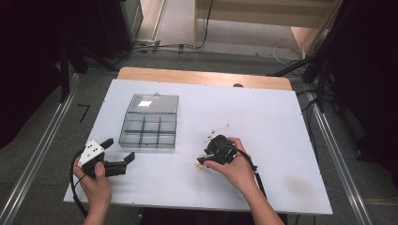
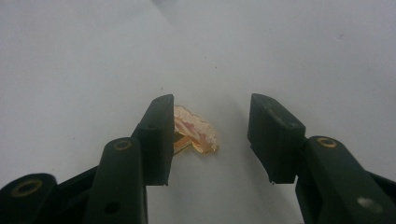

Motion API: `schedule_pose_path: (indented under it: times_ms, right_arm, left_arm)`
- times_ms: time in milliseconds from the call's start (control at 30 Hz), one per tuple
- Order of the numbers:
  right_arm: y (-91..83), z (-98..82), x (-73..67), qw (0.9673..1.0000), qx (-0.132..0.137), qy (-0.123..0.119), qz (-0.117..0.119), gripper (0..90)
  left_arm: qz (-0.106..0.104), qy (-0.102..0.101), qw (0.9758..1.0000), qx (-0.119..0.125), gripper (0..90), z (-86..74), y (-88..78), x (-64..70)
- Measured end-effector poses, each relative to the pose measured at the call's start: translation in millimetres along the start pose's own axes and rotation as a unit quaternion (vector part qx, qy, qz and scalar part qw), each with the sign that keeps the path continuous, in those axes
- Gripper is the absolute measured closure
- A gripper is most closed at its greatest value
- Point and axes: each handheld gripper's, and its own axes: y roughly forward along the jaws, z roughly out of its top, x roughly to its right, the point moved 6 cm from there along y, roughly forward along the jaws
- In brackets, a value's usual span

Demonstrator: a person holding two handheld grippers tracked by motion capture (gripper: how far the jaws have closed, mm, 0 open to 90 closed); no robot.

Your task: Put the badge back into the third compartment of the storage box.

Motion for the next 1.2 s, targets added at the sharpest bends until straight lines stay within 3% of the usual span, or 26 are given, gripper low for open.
schedule_pose_path:
  times_ms: [133, 400, 467, 667, 900, 1200]
  right_arm:
    - [3.0, -2.4, -1.2, 0.9998, -0.011, -0.012, -0.009, 49.0]
    - [2.8, -5.7, -1.2, 0.9999, -0.006, -0.007, -0.012, 53.7]
    - [2.2, -6.3, -1.7, 0.9998, -0.01, -0.016, -0.012, 53.8]
    - [6.7, -8.9, -8.7, 0.9991, -0.025, -0.032, 0.015, 53.0]
    - [7.0, -10.4, -13.4, 0.9983, -0.032, -0.047, 0.016, 64.5]
    - [7.6, -10.3, -14.0, 0.9986, -0.034, -0.04, 0.008, 67.3]
  left_arm:
    - [0.0, -0.002, 1.0, -0.001, 0.0, 0.0, 0.5, -0.7]
    - [-0.001, -0.006, 1.0, -0.002, 0.0, 0.4, 1.2, -2.0]
    - [0.0, -0.01, 0.9999, -0.003, 0.0, 0.5, 1.7, -2.9]
    - [0.001, -0.013, 0.9999, -0.005, 0.0, 0.7, 2.9, -3.9]
    - [0.002, -0.011, 0.9999, -0.008, 0.0, 0.5, 3.4, -3.8]
    - [-0.001, -0.011, 0.9999, -0.012, 0.1, 0.3, 4.5, -3.6]
